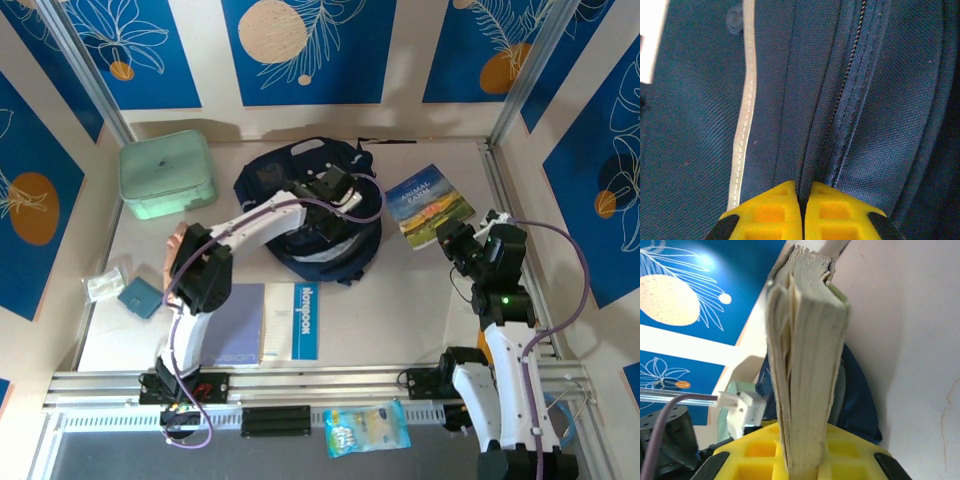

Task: Pack the student bag
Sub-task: Open the student bag at the top-center of the table, then place the book in the student bag.

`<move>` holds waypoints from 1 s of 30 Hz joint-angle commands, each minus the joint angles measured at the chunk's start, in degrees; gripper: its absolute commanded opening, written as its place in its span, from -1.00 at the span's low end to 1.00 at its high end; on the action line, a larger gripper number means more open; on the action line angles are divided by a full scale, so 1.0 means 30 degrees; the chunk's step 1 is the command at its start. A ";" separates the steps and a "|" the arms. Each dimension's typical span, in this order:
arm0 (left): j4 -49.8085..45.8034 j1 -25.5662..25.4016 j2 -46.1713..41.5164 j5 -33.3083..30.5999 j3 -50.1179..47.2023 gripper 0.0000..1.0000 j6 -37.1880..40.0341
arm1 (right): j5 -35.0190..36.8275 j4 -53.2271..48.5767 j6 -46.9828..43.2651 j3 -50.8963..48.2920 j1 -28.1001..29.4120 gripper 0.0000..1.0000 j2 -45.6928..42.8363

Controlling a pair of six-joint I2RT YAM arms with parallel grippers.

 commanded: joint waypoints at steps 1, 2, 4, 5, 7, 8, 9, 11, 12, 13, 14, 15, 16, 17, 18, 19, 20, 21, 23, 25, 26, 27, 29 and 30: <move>0.2117 0.0722 -0.2637 -0.0377 -0.0744 -1.00 -0.0835 | 0.0147 0.1047 -0.0182 -0.0417 -0.0094 -1.00 -0.0549; 0.2534 0.0792 -0.3053 -0.0379 -0.1002 -1.00 -0.0957 | 0.0108 0.0981 -0.0176 -0.0540 -0.0094 -1.00 -0.0610; 0.3537 0.0885 -0.3971 -0.0310 -0.1695 -1.00 -0.1065 | -0.0107 0.0991 -0.0182 -0.0809 -0.0094 -1.00 -0.0872; 0.3926 0.0920 -0.4303 -0.0292 -0.1902 -1.00 -0.1043 | -0.0224 0.1076 -0.0163 -0.0931 -0.0096 -1.00 -0.1009; 0.4772 0.0916 -0.5037 -0.0418 -0.2290 -1.00 -0.0979 | -0.0501 0.1347 -0.0109 -0.1130 -0.0092 -1.00 -0.1327; 0.5112 0.0933 -0.5312 -0.0542 -0.2419 -1.00 -0.0949 | -0.0596 0.1359 -0.0041 -0.1172 -0.0050 -1.00 -0.1401; 0.5529 0.0919 -0.5608 -0.0633 -0.2557 -1.00 -0.0950 | -0.0733 0.1357 0.0036 -0.1171 -0.0039 -1.00 -0.1397; 0.6361 0.0915 -0.6086 -0.0567 -0.2811 -1.00 -0.0948 | -0.1100 0.1599 0.0236 -0.1352 0.0156 -1.00 -0.1310; 0.6816 0.0915 -0.6222 -0.0259 -0.2916 -1.00 -0.0963 | -0.1382 0.2106 0.0435 -0.1676 0.0415 -1.00 -0.1260; 0.7163 0.0933 -0.6291 0.0199 -0.2959 -1.00 -0.1122 | -0.1555 0.2799 0.0785 -0.2118 0.0808 -1.00 -0.1179; 0.7314 0.0941 -0.6270 0.0678 -0.2858 -1.00 -0.1314 | -0.1595 0.3404 0.1189 -0.2564 0.1211 -1.00 -0.1075; 0.7414 0.0919 -0.6209 0.1204 -0.2744 -1.00 -0.1602 | -0.1508 0.4062 0.1619 -0.3059 0.1742 -1.00 -0.0871; 0.7521 0.0917 -0.6139 0.1720 -0.2674 -1.00 -0.1863 | -0.1268 0.4565 0.2046 -0.3449 0.2326 -1.00 -0.0643; 0.7625 0.0915 -0.6117 0.2137 -0.2641 -1.00 -0.2060 | -0.0979 0.4922 0.2276 -0.3676 0.2892 -1.00 -0.0452; 0.7800 0.0915 -0.6087 0.2400 -0.2616 -1.00 -0.2265 | -0.0522 0.5320 0.2480 -0.3885 0.3667 -1.00 -0.0177; 0.7951 0.0917 -0.6087 0.2511 -0.2610 -1.00 -0.2444 | 0.0029 0.5750 0.2650 -0.4021 0.4449 -1.00 0.0082; 0.8031 0.0919 -0.6101 0.2577 -0.2655 -1.00 -0.2522 | 0.0472 0.6156 0.2757 -0.4087 0.5096 -1.00 0.0335; 0.8092 0.0922 -0.6116 0.2680 -0.2614 -1.00 -0.2558 | 0.0905 0.6605 0.2827 -0.4069 0.5762 -1.00 0.0757; 0.8072 0.0933 -0.6116 0.2857 -0.2500 -1.00 -0.2611 | 0.1158 0.7494 0.2950 -0.3764 0.6647 -0.99 0.1834; 0.8071 0.0915 -0.6141 0.3075 -0.2406 -1.00 -0.2646 | 0.0907 0.8574 0.3163 -0.3228 0.7299 -0.99 0.3347; 0.8078 0.0915 -0.6173 0.3107 -0.2405 -1.00 -0.2675 | 0.0797 0.9172 0.3318 -0.3025 0.7535 -0.99 0.4019; 0.8111 0.0915 -0.6217 0.3153 -0.2405 -1.00 -0.2691 | 0.0721 0.9862 0.3456 -0.2765 0.7790 -0.99 0.4766; 0.8149 0.0918 -0.6315 0.3237 -0.2434 -1.00 -0.2743 | 0.0691 1.1115 0.3626 -0.2216 0.8168 -0.99 0.6137; 0.8167 0.0915 -0.6354 0.3231 -0.2442 -1.00 -0.2805 | 0.0693 1.1637 0.3548 -0.1819 0.8330 -1.00 0.6877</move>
